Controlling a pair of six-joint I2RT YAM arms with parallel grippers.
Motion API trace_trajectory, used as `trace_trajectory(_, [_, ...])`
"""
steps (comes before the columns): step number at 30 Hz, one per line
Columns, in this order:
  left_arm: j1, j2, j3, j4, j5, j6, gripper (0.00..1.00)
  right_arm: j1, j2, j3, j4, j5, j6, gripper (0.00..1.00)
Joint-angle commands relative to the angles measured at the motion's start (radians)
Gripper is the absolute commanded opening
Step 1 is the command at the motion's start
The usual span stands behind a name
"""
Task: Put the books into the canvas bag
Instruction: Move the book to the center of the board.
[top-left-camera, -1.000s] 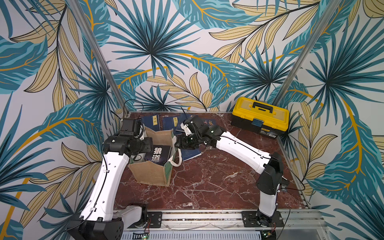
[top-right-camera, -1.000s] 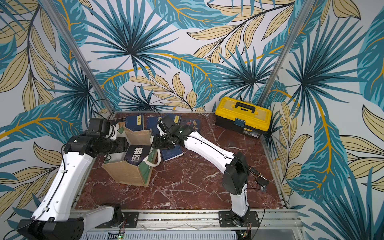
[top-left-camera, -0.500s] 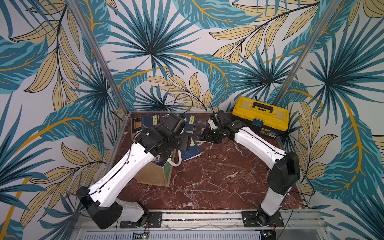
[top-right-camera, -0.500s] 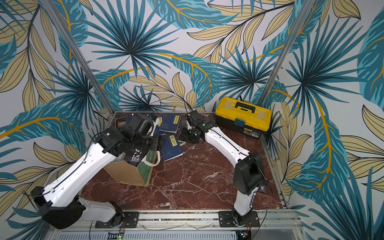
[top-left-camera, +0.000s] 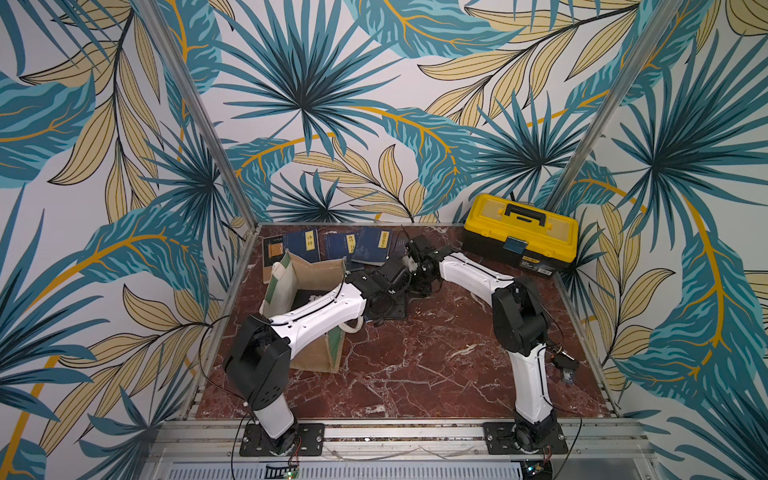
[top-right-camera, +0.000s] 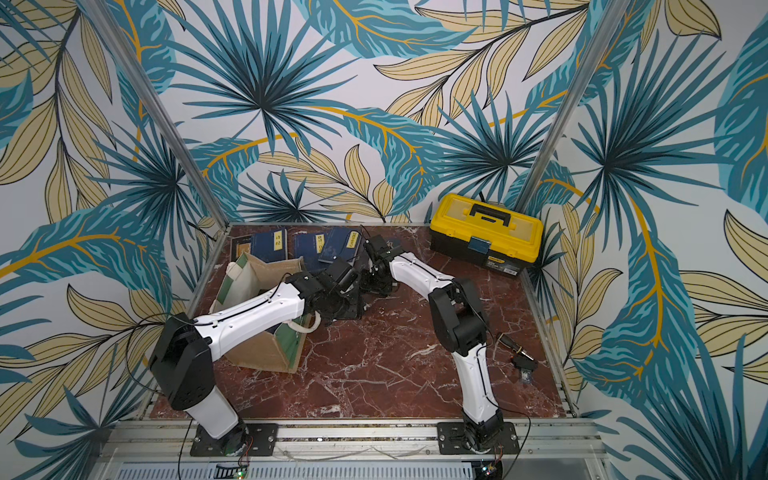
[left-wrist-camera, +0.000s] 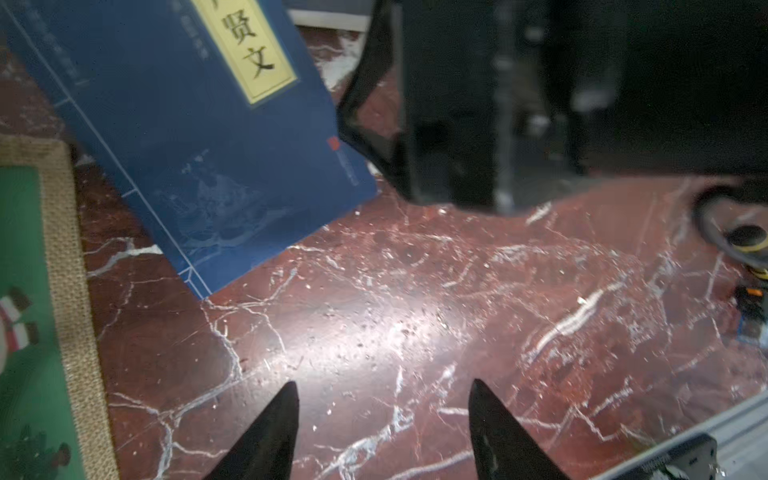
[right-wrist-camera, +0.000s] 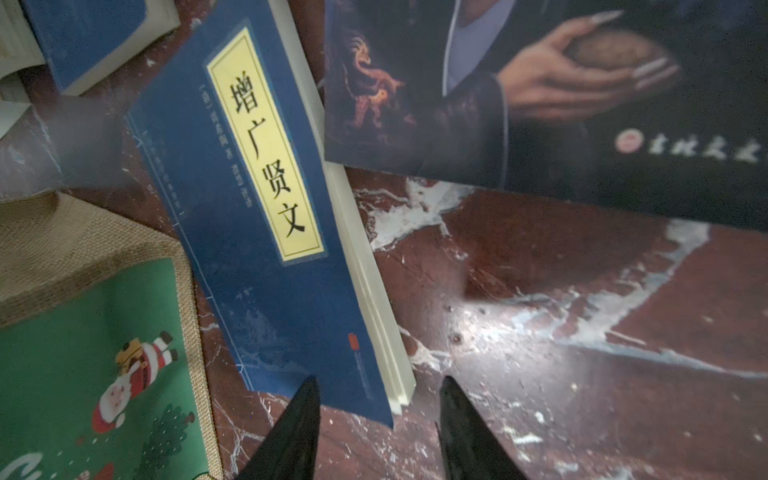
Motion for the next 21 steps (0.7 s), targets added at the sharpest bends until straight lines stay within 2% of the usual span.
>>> trace_trajectory(1, [0.045, 0.022, -0.05, 0.101, 0.01, -0.036, 0.65, 0.002, 0.03, 0.03, 0.006, -0.026, -0.022, 0.48])
trace_trajectory(7, [0.106, 0.089, -0.102, 0.195, 0.013, -0.062, 0.65, 0.004, 0.065, 0.031, 0.018, -0.058, -0.02, 0.48])
trace_trajectory(15, [0.148, 0.157, -0.149, 0.308, -0.067, -0.167, 0.66, 0.006, 0.086, 0.017, 0.026, -0.105, -0.007, 0.48])
trace_trajectory(21, [0.161, 0.202, -0.165, 0.354, 0.004, -0.153, 0.66, 0.006, 0.093, 0.0, 0.045, -0.193, 0.019, 0.44])
